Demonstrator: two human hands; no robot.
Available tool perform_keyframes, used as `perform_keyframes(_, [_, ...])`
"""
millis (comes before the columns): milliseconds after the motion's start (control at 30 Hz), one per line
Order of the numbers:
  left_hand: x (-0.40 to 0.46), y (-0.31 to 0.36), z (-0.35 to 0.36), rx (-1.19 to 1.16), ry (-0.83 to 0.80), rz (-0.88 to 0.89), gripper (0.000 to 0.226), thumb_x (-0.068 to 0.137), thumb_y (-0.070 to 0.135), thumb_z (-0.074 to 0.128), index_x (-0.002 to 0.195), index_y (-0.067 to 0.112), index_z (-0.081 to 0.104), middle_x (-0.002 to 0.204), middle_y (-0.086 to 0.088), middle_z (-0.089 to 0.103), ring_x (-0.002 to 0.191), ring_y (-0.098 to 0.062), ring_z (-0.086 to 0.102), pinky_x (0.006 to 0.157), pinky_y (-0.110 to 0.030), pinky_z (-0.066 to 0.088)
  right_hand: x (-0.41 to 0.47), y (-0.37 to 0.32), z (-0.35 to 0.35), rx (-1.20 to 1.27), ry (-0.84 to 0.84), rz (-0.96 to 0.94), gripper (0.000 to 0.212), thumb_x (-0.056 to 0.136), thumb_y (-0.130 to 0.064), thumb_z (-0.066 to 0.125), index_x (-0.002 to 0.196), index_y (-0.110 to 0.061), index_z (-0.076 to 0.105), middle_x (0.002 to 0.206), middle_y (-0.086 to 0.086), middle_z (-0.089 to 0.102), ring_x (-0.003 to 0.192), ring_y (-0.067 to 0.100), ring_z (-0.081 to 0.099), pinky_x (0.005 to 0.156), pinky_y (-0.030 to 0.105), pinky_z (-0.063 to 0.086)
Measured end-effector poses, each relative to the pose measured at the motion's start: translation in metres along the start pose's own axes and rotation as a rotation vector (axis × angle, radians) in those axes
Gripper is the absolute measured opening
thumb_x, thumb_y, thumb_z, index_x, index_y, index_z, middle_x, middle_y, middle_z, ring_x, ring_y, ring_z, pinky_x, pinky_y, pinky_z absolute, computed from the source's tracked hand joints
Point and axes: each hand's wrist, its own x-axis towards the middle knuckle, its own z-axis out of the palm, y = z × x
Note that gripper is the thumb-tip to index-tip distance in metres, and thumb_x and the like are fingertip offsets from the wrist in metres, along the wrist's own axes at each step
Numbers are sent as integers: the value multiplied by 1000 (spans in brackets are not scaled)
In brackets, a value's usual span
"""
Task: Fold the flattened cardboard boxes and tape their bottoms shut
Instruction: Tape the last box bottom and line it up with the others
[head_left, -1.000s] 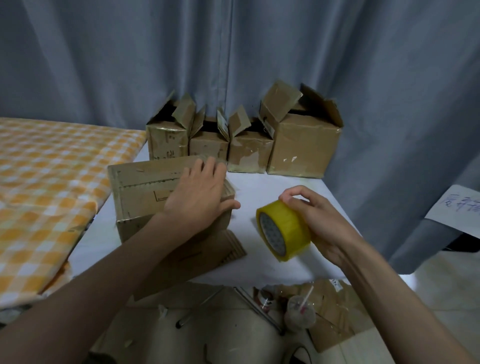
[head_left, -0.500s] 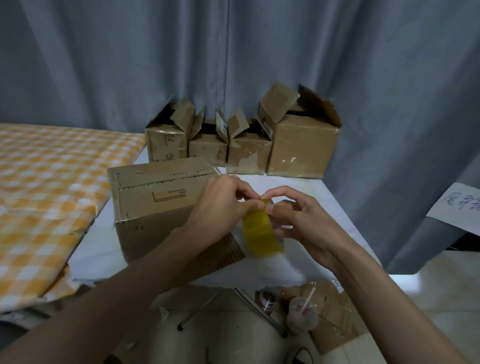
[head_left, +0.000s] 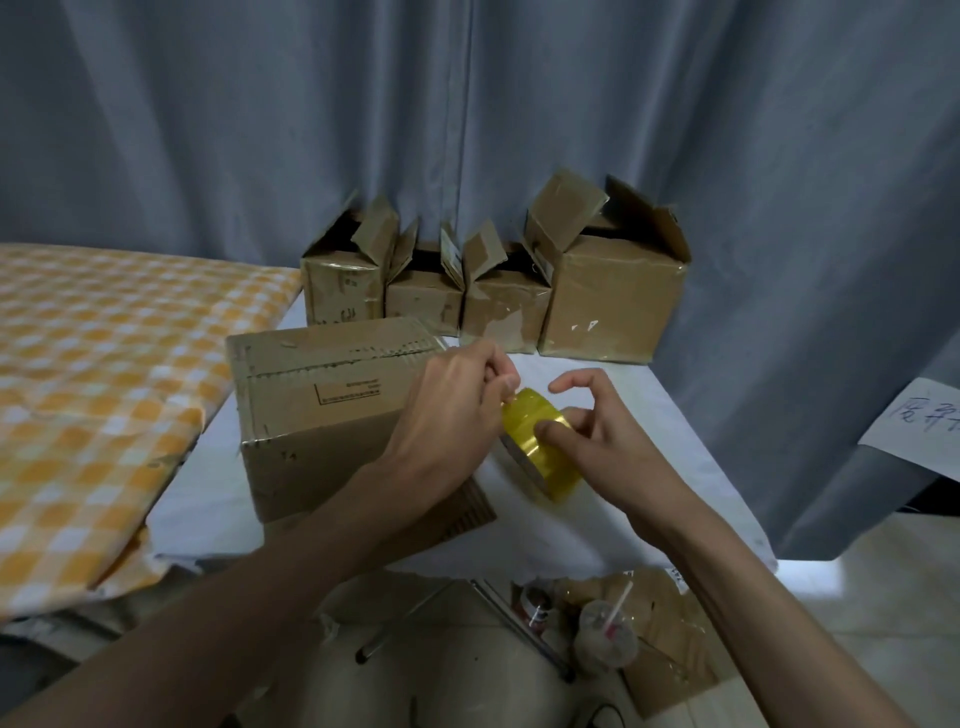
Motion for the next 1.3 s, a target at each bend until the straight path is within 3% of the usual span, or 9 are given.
perform_keyframes(133, [-4, 19, -9, -111, 21, 22, 12, 95, 8, 59, 87, 15, 63, 77, 6, 67, 75, -2, 59, 64, -8, 40, 4, -5, -8, 4, -11, -44, 28, 98, -15, 59, 112, -37, 49, 72, 1, 53, 69, 17, 50, 65, 35, 42])
perform_keyframes(300, [-11, 29, -16, -153, 3, 69, 10, 96, 11, 59, 88, 16, 63, 79, 8, 65, 78, -2, 60, 66, -7, 40, 4, -6, -15, -19, -38, -67, 12, 99, -19, 58, 101, -27, 50, 71, 1, 48, 69, 19, 43, 64, 36, 36])
perform_keyframes(567, [10, 6, -18, -131, -15, -138, 4, 92, 24, 67, 90, 22, 70, 85, 11, 69, 78, -3, 63, 70, -23, 53, -5, -12, -24, -31, -140, -177, 7, 103, -20, 53, 102, -24, 47, 86, 30, 44, 75, 25, 39, 70, 38, 33])
perform_keyframes(733, [11, -1, -8, 20, -50, -79, 4, 87, 34, 72, 83, 32, 72, 88, 16, 62, 77, -2, 55, 71, -28, 43, -3, -13, -30, 13, -171, -216, 8, 103, -17, 52, 102, -22, 46, 91, 35, 46, 76, 36, 43, 73, 39, 31])
perform_keyframes(800, [10, -3, -5, 160, -55, -17, 10, 88, 44, 68, 90, 34, 71, 94, 16, 60, 85, -3, 53, 81, -34, 42, -3, -12, -32, -7, -175, -217, 9, 103, -17, 52, 102, -23, 46, 92, 35, 47, 77, 35, 44, 73, 39, 32])
perform_keyframes(900, [11, -7, -8, 406, -128, 1, 42, 93, 54, 58, 126, 28, 63, 125, 4, 57, 113, -16, 50, 96, -37, 37, 2, -9, -38, -104, -116, -198, 10, 102, -14, 53, 102, -22, 46, 86, 30, 48, 72, 25, 43, 68, 34, 35])
perform_keyframes(1000, [10, -14, -16, 519, -246, -30, 58, 96, 50, 53, 146, 22, 44, 149, -2, 43, 132, -22, 43, 105, -40, 39, 16, 4, -44, -311, 33, -181, 17, 97, -10, 55, 97, -24, 46, 74, 6, 57, 61, 10, 47, 59, 28, 39])
perform_keyframes(1167, [3, -23, -22, 629, -337, -3, 61, 101, 47, 45, 155, 24, 27, 162, 5, 25, 143, -21, 36, 107, -42, 41, 35, 45, -45, -734, 205, -82, 18, 88, -8, 52, 97, -19, 42, 77, 8, 60, 73, 36, 52, 64, 41, 44])
perform_keyframes(1300, [2, -34, -30, 571, -360, 41, 62, 101, 49, 46, 156, 27, 27, 163, 7, 23, 148, -16, 27, 116, -42, 34, 38, 59, -41, -810, 235, -58, 18, 88, -14, 55, 98, -20, 42, 76, 8, 60, 74, 36, 53, 62, 41, 42])
